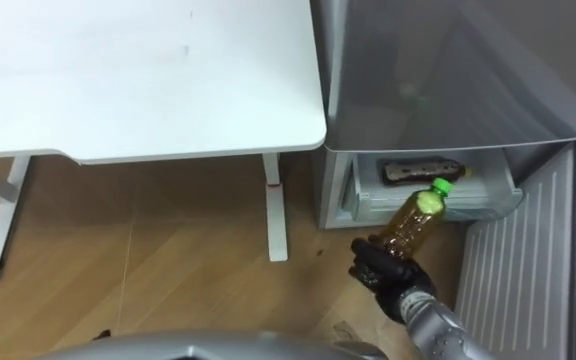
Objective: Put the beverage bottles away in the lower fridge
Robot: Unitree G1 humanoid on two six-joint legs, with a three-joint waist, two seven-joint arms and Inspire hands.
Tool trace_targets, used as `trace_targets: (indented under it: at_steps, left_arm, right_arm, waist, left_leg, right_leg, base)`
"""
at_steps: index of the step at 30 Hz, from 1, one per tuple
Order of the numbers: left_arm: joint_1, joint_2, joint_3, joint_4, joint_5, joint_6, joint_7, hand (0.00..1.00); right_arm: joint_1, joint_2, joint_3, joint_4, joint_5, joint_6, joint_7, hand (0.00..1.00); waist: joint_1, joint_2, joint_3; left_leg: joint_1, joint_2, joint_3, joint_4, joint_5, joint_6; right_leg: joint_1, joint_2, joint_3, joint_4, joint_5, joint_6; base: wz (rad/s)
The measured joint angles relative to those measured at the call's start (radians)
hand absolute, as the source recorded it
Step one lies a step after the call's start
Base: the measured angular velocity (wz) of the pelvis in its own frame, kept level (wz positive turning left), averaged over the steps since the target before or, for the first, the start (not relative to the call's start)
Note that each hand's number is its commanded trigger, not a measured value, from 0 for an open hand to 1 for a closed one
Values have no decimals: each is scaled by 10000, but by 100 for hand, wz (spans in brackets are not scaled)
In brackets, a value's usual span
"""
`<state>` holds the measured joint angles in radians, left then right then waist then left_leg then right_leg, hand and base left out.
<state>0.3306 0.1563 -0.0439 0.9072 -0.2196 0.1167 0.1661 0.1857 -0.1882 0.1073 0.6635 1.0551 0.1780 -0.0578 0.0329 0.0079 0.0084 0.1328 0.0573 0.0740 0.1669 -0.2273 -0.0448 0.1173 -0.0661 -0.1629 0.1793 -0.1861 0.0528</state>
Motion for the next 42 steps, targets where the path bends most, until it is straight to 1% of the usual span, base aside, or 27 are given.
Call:
trace_targets:
  at_steps: [4, 5, 7, 8, 10, 11, 12, 13, 14, 16, 17, 18, 21, 23, 24, 26, 29, 30, 32, 33, 34, 35, 39, 42]
  left_arm:
    - [122, 6, 2, -1, 378, 127, -52, 0]
    - [122, 10, 3, -1, 405, 204, -55, 0]
    - [109, 11, 2, 0, 407, 302, -62, 0]
    - [114, 10, -1, 26, 444, 339, -92, 0]
    - [129, 17, -2, 85, 827, 380, -205, 0]
    - [113, 22, -5, 91, 1092, 396, -277, 0]
    - [72, 21, -4, 132, 1292, 433, -331, 0]
    - [51, 21, -3, 183, 1352, 458, -377, 0]
    - [9, 23, -3, 244, 1364, 547, -463, 0]
    - [-133, 23, -5, 283, 1381, 676, -552, 0]
    - [-215, 34, -34, 299, 1441, 701, -671, 0]
    - [-360, 66, -95, 393, 1440, 734, -788, 0]
    - [-789, 201, -175, 754, 1467, 740, -1025, 0]
    - [-857, 283, -168, 771, 1457, 740, -1128, 0]
    - [-897, 329, -166, 763, 1445, 743, -1145, 0]
    - [-957, 347, -172, 779, 1444, 758, -1134, 0]
    - [-1144, 354, -178, 944, 1444, 768, -1092, 0]
    - [-1272, 358, -193, 1001, 1428, 796, -1079, 0]
    - [-1493, 367, -218, 1080, 1435, 843, -1075, 0]
    - [-1662, 381, -218, 1104, 1436, 850, -1072, 0]
    - [-1736, 384, -218, 1108, 1436, 847, -1066, 0]
    - [-1857, 383, -232, 1105, 1435, 833, -1064, 0]
    - [-2153, 428, -386, 1137, 1329, 882, -1062, 0]
    - [-2160, 487, -437, 1135, 1178, 795, -1078, 0]
  right_arm:
    - [-314, -24, -241, 1, 1440, -134, -495, 100]
    - [-407, -48, -265, 11, 1920, -218, -624, 100]
    - [-570, -58, -351, 101, 2556, -324, -689, 100]
    - [-730, -58, -381, 262, 2900, -394, -706, 100]
    - [-1027, -63, -523, 708, 3351, -406, -692, 100]
    - [-1205, -90, -575, 955, 3685, -473, -692, 100]
    - [-1407, -97, -645, 1136, 3895, -518, -691, 100]
    - [-1516, -96, -669, 1247, 3958, -549, -687, 100]
    - [-1762, -98, -775, 1578, 4042, -556, -599, 100]
    - [-2136, -106, -995, 2067, 4150, -556, -590, 100]
    - [-2570, -121, -1010, 2490, 4158, -562, -561, 100]
    - [-3010, -129, -1013, 2967, 4166, -561, -498, 100]
    - [-3805, -198, -1042, 3774, 4338, -526, -229, 100]
    - [-4213, -206, -1384, 4116, 4346, -438, -123, 100]
    - [-4498, -233, -1555, 4369, 4357, -452, -110, 100]
    - [-4824, -339, -1713, 4760, 4363, -455, -91, 100]
    - [-4980, -620, -1732, 5033, 4658, -421, -39, 100]
    - [-5173, -687, -1828, 5195, 4893, -348, -39, 100]
    - [-5646, -757, -2069, 5616, 4902, -226, -35, 100]
    - [-5890, -793, -2153, 5861, 4903, -211, -10, 100]
    - [-5989, -826, -2181, 5982, 4914, -175, 7, 100]
    - [-6154, -923, -2181, 6179, 4915, -41, 35, 100]
    - [-6613, -1106, -2180, 6234, 4956, 185, 36, 100]
    - [-6879, -1300, -2182, 6260, 5015, 286, 81, 100]
  waist:
    - [-35, 24, -3]
    - [-39, 41, -20]
    - [-41, 39, -12]
    - [-4, 74, -26]
    - [-11, 77, -14]
    - [3, 92, -27]
    - [11, 209, -73]
    - [-1, 215, -73]
    - [-20, 241, -50]
    - [7, 273, -44]
    - [-5, 289, -16]
    - [-5, 270, 8]
    - [22, 217, 52]
    - [37, 168, 83]
    - [57, 134, 115]
    - [128, 110, 127]
    - [326, 96, 134]
    - [347, 86, 140]
    - [373, 39, 156]
    - [469, -8, 185]
    - [519, -31, 194]
    - [583, -70, 218]
    - [664, -182, 278]
    - [676, -215, 286]
  left_leg:
    - [-223, -1, 46, 51, 2, 2]
    - [-327, -1, 31, 116, 4, 4]
    - [-437, -1, 32, 221, 4, 4]
    - [-490, 0, 32, 243, 4, 3]
    - [-575, -1, 32, 294, 4, 3]
    - [-768, -5, 27, 409, 4, 4]
    - [-990, -2, 18, 499, 4, 4]
    - [-1081, -1, 2, 561, 5, 5]
    - [-1237, 0, -74, 605, 8, 6]
    - [-1456, 0, -151, 684, 8, 7]
    - [-1641, 0, -223, 742, 9, 7]
    - [-1817, 2, -243, 757, 22, 20]
    - [-2308, 2, -277, 1029, 29, 28]
    - [-2643, -2, -307, 1151, 29, 28]
    - [-2876, 0, -311, 1269, 30, 28]
    - [-3145, 7, -311, 1378, 30, 29]
    - [-3458, 11, -316, 1407, 47, 54]
    - [-3639, 7, -318, 1433, 74, 62]
    - [-3951, -13, -315, 1458, 136, 69]
    - [-4115, -13, -312, 1478, 163, 67]
    - [-4202, -9, -311, 1515, 169, 64]
    - [-4364, -6, -312, 1589, 177, 63]
    - [-4801, -25, -259, 1772, 189, 83]
    - [-4891, -30, -258, 1813, 191, 86]
  right_leg:
    - [-212, -12, 4, 48, -1, 2]
    - [-264, -17, -22, 51, -1, 1]
    - [-334, -24, -33, 61, -1, 1]
    - [-367, -24, -25, 59, -1, 0]
    - [-445, -26, -15, 60, -1, 0]
    - [-568, -36, -34, 66, 3, -5]
    - [-749, -37, -58, 84, 15, -24]
    - [-848, -37, -67, 99, 20, -32]
    - [-991, -36, -77, 151, 29, -43]
    - [-1239, -41, -84, 303, 29, -44]
    - [-1434, -43, -82, 423, 30, -46]
    - [-1596, -43, -97, 447, 44, -69]
    - [-2042, -66, -123, 616, 58, -91]
    - [-2390, -83, -132, 749, 59, -93]
    - [-2603, -90, -137, 818, 74, -118]
    - [-2837, -90, -136, 856, 100, -147]
    - [-3158, -112, -180, 974, 110, -154]
    - [-3354, -123, -189, 1036, 118, -167]
    - [-3763, -157, -170, 1213, 128, -183]
    - [-3982, -162, -150, 1306, 142, -206]
    - [-4053, -161, -146, 1319, 149, -217]
    - [-4200, -160, -134, 1359, 161, -236]
    - [-4749, -225, -67, 1690, 164, -239]
    - [-4870, -234, -42, 1774, 165, -242]
  base:
    - [1]
    - [6]
    - [5]
    - [0]
    - [0]
    - [6]
    - [8]
    - [7]
    - [5]
    - [2]
    - [0]
    - [0]
    - [3]
    - [0]
    - [0]
    - [0]
    - [2]
    - [3]
    - [-3]
    - [-5]
    - [-6]
    - [0]
    - [-5]
    - [-3]
